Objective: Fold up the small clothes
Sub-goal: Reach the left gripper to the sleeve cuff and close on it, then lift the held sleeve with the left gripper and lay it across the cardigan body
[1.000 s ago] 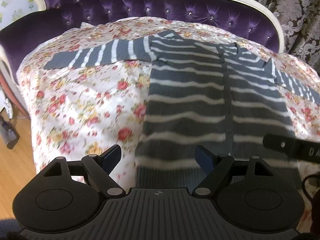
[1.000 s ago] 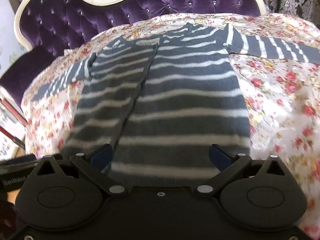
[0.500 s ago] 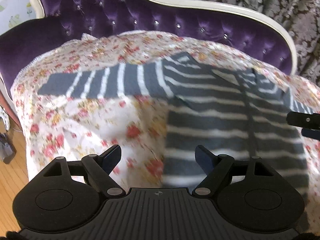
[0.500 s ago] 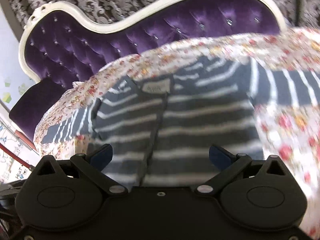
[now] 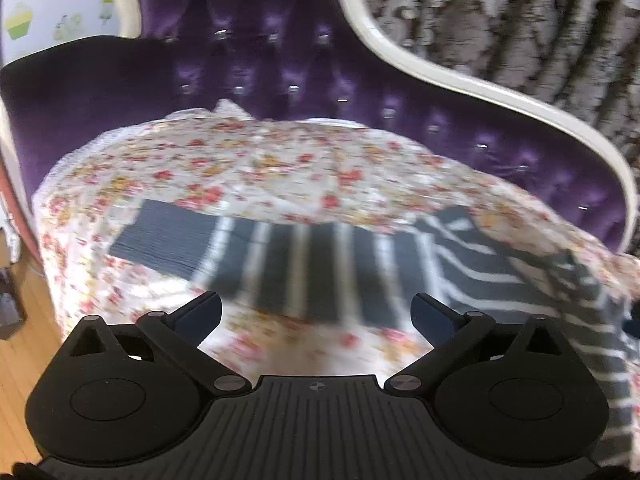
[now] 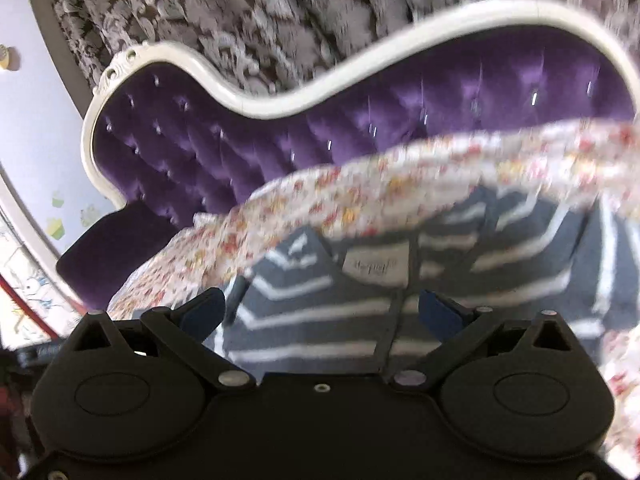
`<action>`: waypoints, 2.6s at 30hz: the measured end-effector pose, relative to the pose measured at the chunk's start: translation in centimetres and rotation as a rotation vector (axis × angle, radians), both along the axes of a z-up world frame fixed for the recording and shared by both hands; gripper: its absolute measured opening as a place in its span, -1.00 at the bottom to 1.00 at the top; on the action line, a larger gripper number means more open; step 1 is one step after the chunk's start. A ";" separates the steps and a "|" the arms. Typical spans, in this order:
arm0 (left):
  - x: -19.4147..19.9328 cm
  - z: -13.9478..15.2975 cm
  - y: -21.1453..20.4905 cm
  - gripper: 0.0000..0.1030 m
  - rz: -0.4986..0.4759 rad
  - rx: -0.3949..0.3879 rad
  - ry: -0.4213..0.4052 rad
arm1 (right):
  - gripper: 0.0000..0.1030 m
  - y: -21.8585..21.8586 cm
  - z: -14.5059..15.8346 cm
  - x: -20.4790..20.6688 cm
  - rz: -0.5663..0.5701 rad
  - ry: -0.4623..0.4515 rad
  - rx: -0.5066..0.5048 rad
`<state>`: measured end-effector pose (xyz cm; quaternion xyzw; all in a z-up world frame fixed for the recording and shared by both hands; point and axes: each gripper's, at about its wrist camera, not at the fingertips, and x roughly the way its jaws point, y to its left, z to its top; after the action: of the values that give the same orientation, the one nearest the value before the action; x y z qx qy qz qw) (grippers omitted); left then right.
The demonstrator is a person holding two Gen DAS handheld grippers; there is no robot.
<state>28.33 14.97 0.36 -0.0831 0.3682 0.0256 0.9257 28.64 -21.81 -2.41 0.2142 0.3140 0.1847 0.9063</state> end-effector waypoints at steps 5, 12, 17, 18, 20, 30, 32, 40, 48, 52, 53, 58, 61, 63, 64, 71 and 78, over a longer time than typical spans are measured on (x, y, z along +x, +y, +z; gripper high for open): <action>2.6 -1.6 4.0 0.99 0.037 -0.036 0.015 | 0.99 0.4 -2.1 0.2 0.024 0.024 -0.068; 4.4 -4.2 9.5 0.97 0.158 -0.196 0.031 | 0.99 0.6 -1.6 0.1 0.024 -0.002 -0.102; 5.0 -5.6 11.7 0.97 0.196 -0.230 0.038 | 0.99 0.9 -1.7 0.1 0.034 0.000 -0.117; 5.2 -5.9 12.0 0.97 0.199 -0.241 0.045 | 0.99 0.9 -1.7 0.2 0.036 0.000 -0.122; 5.4 -6.4 12.4 0.97 0.196 -0.263 0.047 | 0.99 1.0 -1.7 0.2 0.038 0.001 -0.124; 6.8 -6.4 13.6 0.44 0.250 -0.269 -0.005 | 0.99 1.6 -2.3 0.4 0.059 0.024 -0.136; 7.3 -6.2 13.8 0.16 0.248 -0.260 -0.002 | 0.99 1.9 -2.5 0.4 0.065 0.033 -0.143; 6.7 -2.5 11.4 -0.88 0.203 -0.158 -0.077 | 0.99 1.9 -2.2 0.3 0.075 0.031 -0.146; 5.1 6.3 3.2 -0.88 -0.006 -0.109 -0.216 | 0.99 0.5 -0.9 0.0 0.031 0.018 -0.143; 5.0 9.4 -2.4 -0.88 -0.119 -0.117 -0.249 | 0.99 -0.7 -0.3 0.0 -0.013 0.019 -0.160; 5.1 9.8 -4.0 -0.88 -0.147 -0.123 -0.252 | 0.99 -1.0 -0.1 0.0 -0.024 0.018 -0.159; 5.7 10.1 -11.4 -0.87 -0.270 -0.129 -0.251 | 0.99 -3.4 0.4 0.3 -0.088 0.028 -0.126; 6.2 8.6 -15.2 -0.87 -0.319 -0.150 -0.220 | 0.99 -5.2 0.6 0.5 -0.140 0.037 -0.107; 6.5 7.2 -17.6 -0.87 -0.345 -0.155 -0.198 | 0.99 -6.4 0.6 0.7 -0.173 0.047 -0.090; 6.8 6.2 -18.9 -0.87 -0.357 -0.156 -0.183 | 0.99 -7.0 0.6 0.8 -0.186 0.052 -0.081; 6.9 1.4 -25.3 -0.86 -0.424 -0.162 -0.090 | 0.99 -9.9 0.8 0.9 -0.267 0.067 -0.030; 5.9 -0.5 -27.6 -0.11 -0.550 -0.145 -0.055 | 0.99 -11.7 0.9 1.2 -0.327 0.071 -0.010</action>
<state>34.26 -12.59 -0.15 -0.0465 0.3527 -0.2549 0.8991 29.83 -33.52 -1.55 0.2644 0.3078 0.0257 0.9136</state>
